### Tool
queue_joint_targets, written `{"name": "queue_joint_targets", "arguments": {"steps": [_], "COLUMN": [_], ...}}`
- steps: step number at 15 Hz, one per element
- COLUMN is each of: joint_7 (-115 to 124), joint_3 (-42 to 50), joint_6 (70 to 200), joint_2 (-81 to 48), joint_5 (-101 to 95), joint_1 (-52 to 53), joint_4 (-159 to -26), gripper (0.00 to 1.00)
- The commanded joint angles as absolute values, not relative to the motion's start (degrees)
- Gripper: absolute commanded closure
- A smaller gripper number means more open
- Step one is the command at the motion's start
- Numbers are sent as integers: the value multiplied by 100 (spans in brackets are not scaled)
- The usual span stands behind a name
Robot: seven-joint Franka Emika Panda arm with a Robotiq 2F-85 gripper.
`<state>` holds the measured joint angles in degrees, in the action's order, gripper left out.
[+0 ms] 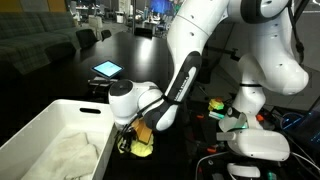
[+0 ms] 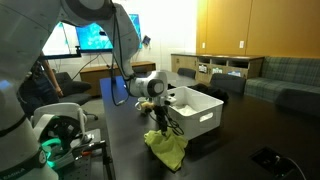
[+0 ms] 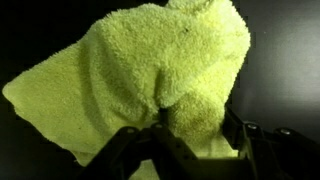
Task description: Pick up the cloths from the table and put them in the box, then pick up the marker and the seal tape put them in the cup
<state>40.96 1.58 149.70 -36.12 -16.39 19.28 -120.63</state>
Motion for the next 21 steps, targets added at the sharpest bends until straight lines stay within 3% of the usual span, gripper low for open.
{"name": "queue_joint_targets", "arguments": {"steps": [1,3,5,14,21], "joint_7": [4025,4015,3961,3938,3980], "joint_3": [319,317,271,348,-63], "joint_6": [14947,14957,14994,15807,15251], "joint_2": [-3685,-3691,-3662,-1943,207], "joint_5": [-1509,-1495,-1451,-1493,-1679], "joint_1": [2084,2080,2035,2176,1924], "joint_4": [-11916,-11908,-11948,-13424,-14322], "gripper": [73,88,95,91,91]}}
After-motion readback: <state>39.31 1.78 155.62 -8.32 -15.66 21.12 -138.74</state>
